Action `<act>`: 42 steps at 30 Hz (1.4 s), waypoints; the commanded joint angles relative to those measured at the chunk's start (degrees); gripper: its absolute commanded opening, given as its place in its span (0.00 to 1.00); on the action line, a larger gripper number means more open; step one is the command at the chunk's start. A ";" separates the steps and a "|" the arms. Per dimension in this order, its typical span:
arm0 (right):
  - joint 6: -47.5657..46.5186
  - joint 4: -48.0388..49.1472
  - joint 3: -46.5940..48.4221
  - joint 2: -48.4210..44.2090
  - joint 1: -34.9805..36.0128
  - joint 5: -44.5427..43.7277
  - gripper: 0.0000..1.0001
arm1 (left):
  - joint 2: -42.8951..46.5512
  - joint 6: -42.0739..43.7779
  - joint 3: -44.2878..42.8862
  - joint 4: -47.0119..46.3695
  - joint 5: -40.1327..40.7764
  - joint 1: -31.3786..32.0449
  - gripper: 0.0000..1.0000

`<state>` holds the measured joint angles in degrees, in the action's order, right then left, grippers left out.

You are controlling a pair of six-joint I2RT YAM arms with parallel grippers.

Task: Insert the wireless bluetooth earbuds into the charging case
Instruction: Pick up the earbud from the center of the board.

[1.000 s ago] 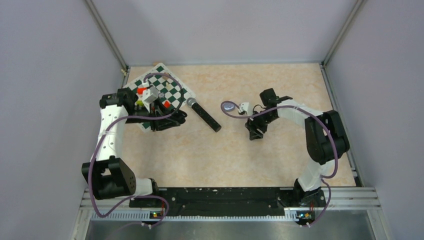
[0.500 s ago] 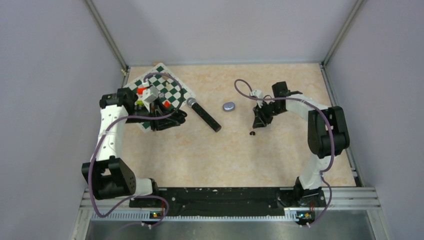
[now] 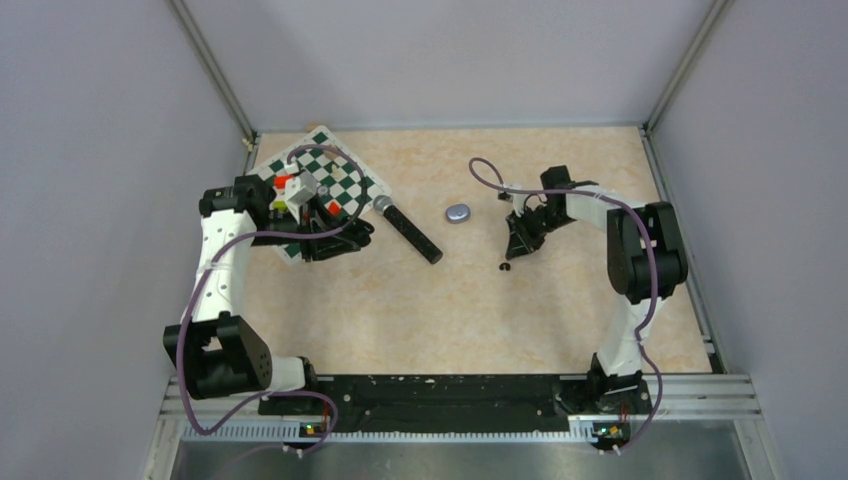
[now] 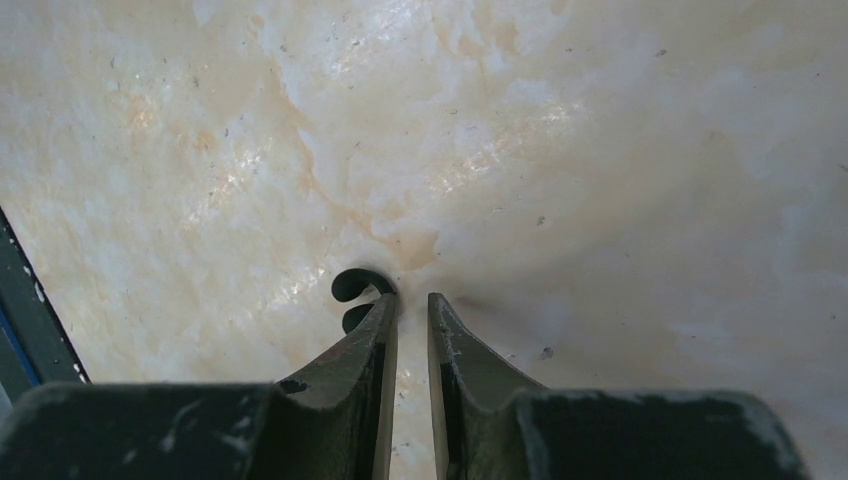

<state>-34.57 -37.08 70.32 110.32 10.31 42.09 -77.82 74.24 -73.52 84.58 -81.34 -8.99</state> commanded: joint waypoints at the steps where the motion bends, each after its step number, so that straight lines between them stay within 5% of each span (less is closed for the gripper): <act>1: -2.50 -3.78 3.36 1.39 -0.55 1.11 0.17 | 1.55 -0.08 -0.90 -0.41 -1.19 0.25 0.00; 22: -4.64 -8.70 4.70 3.82 -0.61 3.27 0.25 | 1.97 0.12 -0.48 -0.64 -1.11 0.26 0.00; 42: -8.06 -13.04 5.64 5.28 -0.54 6.77 0.21 | 2.14 0.13 -0.34 -0.66 -1.10 0.22 0.00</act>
<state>-40.47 -48.36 74.06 114.21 10.20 47.03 -77.25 73.82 -73.49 84.16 -81.30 -8.99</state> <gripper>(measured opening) 0.233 0.343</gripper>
